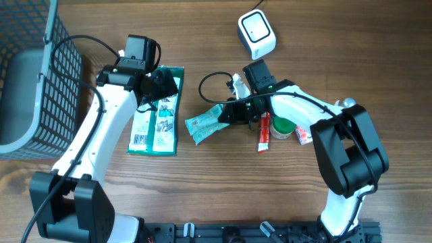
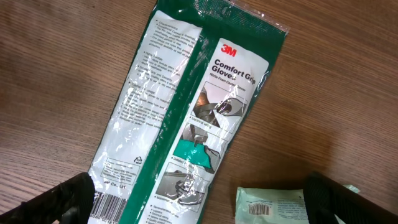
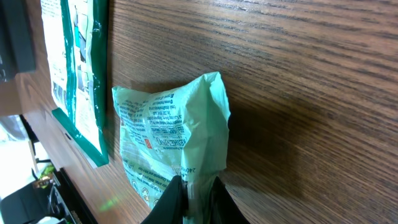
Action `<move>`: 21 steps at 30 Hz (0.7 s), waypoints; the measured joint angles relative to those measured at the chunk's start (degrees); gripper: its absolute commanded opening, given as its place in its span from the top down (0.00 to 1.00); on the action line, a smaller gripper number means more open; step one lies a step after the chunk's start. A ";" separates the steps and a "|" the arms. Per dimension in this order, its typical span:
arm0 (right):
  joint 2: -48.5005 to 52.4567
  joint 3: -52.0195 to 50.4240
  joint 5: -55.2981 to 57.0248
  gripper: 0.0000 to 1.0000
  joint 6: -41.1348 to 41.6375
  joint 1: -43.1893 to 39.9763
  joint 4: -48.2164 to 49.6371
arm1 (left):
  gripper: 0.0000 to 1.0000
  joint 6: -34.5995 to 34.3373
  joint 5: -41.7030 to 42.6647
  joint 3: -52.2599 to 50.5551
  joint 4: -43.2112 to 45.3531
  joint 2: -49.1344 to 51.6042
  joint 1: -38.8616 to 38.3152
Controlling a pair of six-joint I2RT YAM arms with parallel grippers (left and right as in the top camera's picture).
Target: Scan the item barcode
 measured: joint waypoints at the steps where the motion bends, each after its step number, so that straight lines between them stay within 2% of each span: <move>1: 0.00 0.00 -0.02 0.96 0.00 0.00 0.00 | 0.00 0.00 0.00 0.00 0.00 0.00 0.00; 21: 0.00 -0.02 -1.01 0.96 -1.84 0.00 0.46 | 0.00 0.00 0.00 0.00 0.00 0.00 0.00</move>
